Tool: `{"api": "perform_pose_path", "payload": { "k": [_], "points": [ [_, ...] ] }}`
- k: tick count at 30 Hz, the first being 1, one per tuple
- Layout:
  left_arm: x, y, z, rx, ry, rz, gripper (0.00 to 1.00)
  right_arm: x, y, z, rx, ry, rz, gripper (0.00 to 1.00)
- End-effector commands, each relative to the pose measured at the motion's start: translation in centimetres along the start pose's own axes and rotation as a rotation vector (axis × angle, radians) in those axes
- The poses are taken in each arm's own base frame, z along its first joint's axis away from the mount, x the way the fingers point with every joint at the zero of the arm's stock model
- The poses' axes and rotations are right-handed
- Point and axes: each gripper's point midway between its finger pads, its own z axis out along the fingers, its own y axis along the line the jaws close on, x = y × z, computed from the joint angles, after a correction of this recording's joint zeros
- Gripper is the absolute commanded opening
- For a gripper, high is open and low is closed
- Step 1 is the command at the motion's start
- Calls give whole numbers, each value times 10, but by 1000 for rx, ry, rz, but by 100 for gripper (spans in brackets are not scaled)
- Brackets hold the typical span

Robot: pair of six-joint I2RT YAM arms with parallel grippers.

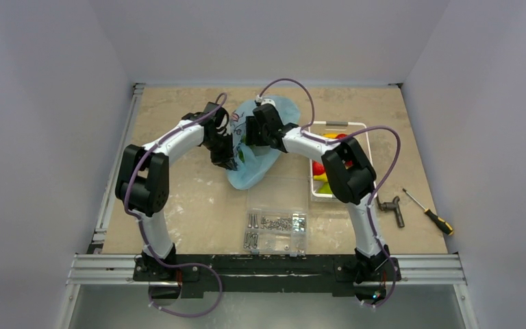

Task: Take the fake fruits out of the plastic bag
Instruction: Take out the fake fruit from the plastic bag.

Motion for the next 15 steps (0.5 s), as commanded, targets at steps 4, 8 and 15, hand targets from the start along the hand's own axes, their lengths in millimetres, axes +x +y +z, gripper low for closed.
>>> {"api": "perform_pose_path", "payload": {
  "k": [4,8,15],
  "points": [
    [-8,-10,-4,43,-21,2,0,-9,30,1,-89,-27,-3,65],
    [-8,-11,-4,48,-21,1,0,0,32,7,-88,-9,-14,76],
    [-8,-13,-4,60,-20,1,0,4,47,4,-174,-9,8,88]
  ]
}}
